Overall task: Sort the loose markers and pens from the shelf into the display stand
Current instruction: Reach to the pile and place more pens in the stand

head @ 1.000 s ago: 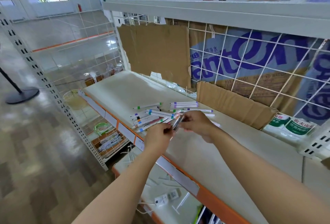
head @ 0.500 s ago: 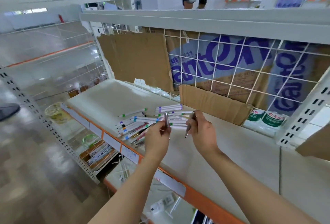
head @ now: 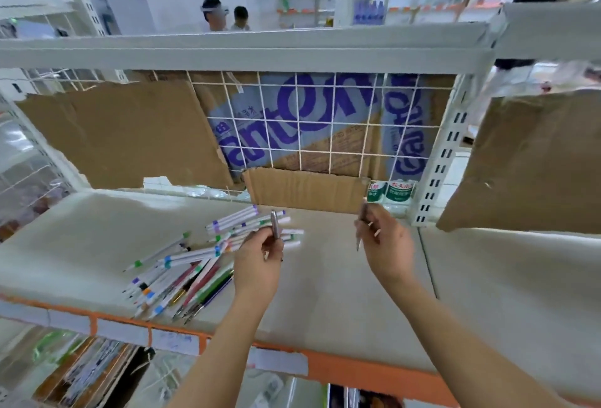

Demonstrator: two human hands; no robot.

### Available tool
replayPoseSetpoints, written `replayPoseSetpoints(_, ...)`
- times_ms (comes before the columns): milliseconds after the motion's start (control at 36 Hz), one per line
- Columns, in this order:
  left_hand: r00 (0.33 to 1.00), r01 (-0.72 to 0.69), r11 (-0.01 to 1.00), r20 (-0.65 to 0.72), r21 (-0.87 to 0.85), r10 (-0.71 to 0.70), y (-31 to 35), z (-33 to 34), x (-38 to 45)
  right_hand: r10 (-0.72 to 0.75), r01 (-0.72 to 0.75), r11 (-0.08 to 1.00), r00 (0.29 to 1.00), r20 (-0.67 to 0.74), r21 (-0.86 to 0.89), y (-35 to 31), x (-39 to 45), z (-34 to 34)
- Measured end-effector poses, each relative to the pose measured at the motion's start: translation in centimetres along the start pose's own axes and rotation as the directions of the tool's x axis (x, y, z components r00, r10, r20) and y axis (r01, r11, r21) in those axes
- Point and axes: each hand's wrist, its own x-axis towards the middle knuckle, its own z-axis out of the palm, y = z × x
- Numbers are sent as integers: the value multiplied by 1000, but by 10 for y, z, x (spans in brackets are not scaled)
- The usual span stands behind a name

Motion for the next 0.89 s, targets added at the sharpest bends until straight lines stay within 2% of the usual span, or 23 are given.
replayPoseSetpoints(139,993,-46,996,108,-70,54,13,11,-3,75,-89,993,982,-175,-74,12,-17,-27)
replayPoseSetpoints(222,979,-67,991,186,-115,88,16,21,-5,132,-154,987,951,-281,-56,18,-31,-44)
replayPoseSetpoints(333,952,-97,980,271,-174,143,24,39,-12,189,-219,975,916,-354,-46,21,-52,-72)
replayPoseSetpoints(444,913,-86,964,368,-251,178,41,57,-25,215,-244,970,873,-438,-11,21,-74,-103)
replayPoseSetpoints(611,828,-140,944,487,-298,277,77,83,-55,221,-313,947,798,-561,-73,36,-104,-152)
replayPoseSetpoints(750,780,-225,903,488,-366,392,117,109,-87,219,-374,920,732,-645,-112,58,-135,-198)
replayPoseSetpoints(889,742,-179,882,529,-437,413,157,146,-132,187,-388,911,690,-700,-140,76,-172,-258)
